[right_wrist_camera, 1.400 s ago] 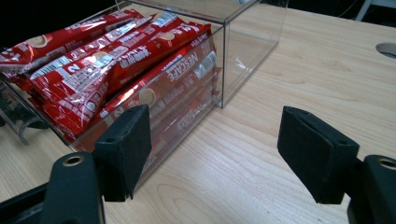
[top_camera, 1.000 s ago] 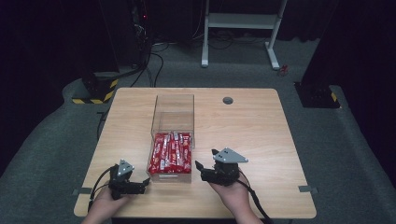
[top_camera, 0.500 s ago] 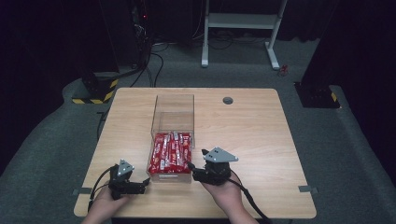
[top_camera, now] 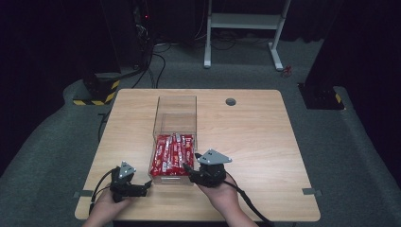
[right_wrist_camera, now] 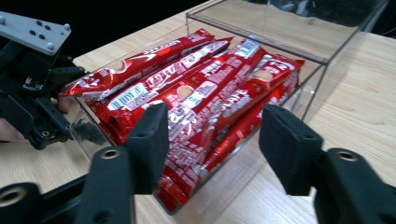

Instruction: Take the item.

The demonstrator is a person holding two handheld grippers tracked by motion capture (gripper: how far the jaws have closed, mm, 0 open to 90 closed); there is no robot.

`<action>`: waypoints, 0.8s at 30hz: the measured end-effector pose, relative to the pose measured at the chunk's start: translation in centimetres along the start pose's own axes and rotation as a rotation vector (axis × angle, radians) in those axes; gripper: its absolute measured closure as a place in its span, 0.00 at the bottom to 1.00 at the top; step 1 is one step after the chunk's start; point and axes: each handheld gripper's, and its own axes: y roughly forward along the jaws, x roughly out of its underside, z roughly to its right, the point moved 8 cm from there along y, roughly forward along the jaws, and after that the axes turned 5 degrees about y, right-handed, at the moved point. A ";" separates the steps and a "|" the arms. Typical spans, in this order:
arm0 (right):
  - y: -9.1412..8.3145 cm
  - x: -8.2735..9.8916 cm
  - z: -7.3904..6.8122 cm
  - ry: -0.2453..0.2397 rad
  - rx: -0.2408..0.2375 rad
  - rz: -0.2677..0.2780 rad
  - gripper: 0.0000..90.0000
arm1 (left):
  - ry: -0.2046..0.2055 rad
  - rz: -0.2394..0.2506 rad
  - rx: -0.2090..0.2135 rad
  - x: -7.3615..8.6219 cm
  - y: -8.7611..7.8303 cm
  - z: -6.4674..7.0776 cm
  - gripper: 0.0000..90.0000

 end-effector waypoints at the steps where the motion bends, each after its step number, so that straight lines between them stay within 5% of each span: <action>1: 0.1 -0.1 -0.2 0.003 -0.005 0.001 0.57 | 0.000 0.000 0.000 0.0 0.0 0.0 0.01; 7: 0.2 -0.1 0.0 0.009 0.009 0.002 0.72 | 0.000 0.000 0.000 0.0 0.0 0.0 0.01; 24: 1.2 0.3 -0.2 0.024 0.034 -0.003 0.90 | 0.000 0.000 0.000 0.0 0.0 0.0 0.01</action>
